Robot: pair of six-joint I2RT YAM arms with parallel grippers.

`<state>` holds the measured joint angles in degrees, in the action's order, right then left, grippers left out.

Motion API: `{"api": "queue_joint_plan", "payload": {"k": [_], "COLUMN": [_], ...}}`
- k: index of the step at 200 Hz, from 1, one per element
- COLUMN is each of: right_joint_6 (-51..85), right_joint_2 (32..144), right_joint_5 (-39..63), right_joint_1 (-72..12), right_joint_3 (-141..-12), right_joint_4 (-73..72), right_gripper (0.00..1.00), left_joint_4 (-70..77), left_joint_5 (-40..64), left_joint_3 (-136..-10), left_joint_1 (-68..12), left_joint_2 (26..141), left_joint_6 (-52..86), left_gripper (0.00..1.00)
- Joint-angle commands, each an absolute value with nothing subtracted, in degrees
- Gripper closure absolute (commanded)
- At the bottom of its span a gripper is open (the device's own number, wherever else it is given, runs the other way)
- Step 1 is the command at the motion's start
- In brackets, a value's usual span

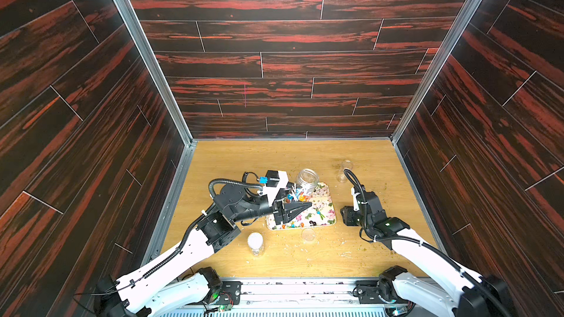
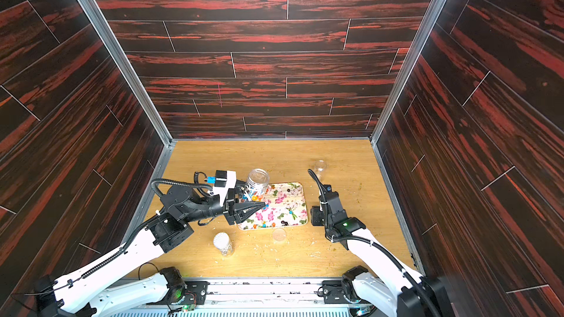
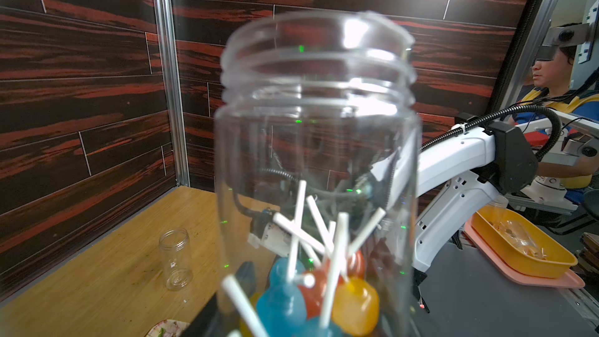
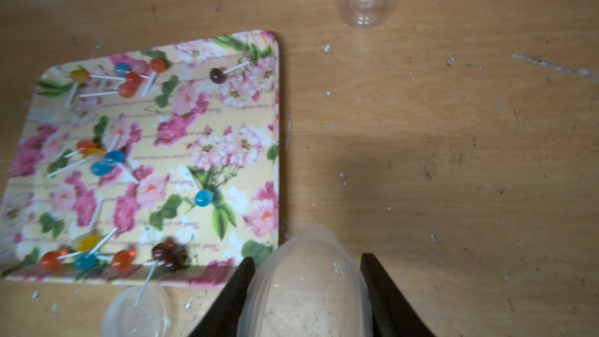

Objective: Pour the candies out of the jar
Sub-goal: Place the lid at the center of the board.

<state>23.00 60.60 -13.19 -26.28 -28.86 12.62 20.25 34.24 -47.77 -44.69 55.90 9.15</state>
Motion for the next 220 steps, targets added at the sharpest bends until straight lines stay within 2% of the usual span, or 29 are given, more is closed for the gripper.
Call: {"api": "queue_joint_plan", "payload": {"k": [1, 41, 125, 178, 220], "right_joint_6": [28.1, 29.2, 29.5, 29.2, 28.6], "right_joint_2": [64.0, 72.2, 78.7, 74.9, 64.9], "right_joint_5": [-15.5, -15.9, -17.0, -16.9, -16.1], "right_joint_1": [-25.5, -25.4, -25.4, -25.5, -24.7], "right_joint_3": [-27.7, -26.4, -26.6, -29.4, -34.6], "right_joint_4": [5.5, -0.4, -3.2, 1.3, 9.9], "right_gripper": [0.56, 0.55, 0.35, 0.28, 0.25], "left_joint_4": [20.6, 19.9, 19.5, 18.4, 16.6], "left_joint_5": [34.0, 33.7, 32.9, 32.0, 30.8], "left_joint_3": [-47.5, -47.5, -47.5, -47.6, -47.5], "left_joint_1": [-44.6, -44.6, -44.6, -44.5, -44.3], "left_joint_2": [54.2, 54.5, 55.5, 56.2, 57.4], "left_joint_6": [8.5, 8.1, 7.8, 7.1, 6.2], "left_gripper": [0.44, 0.44, 0.44, 0.44, 0.44]}}
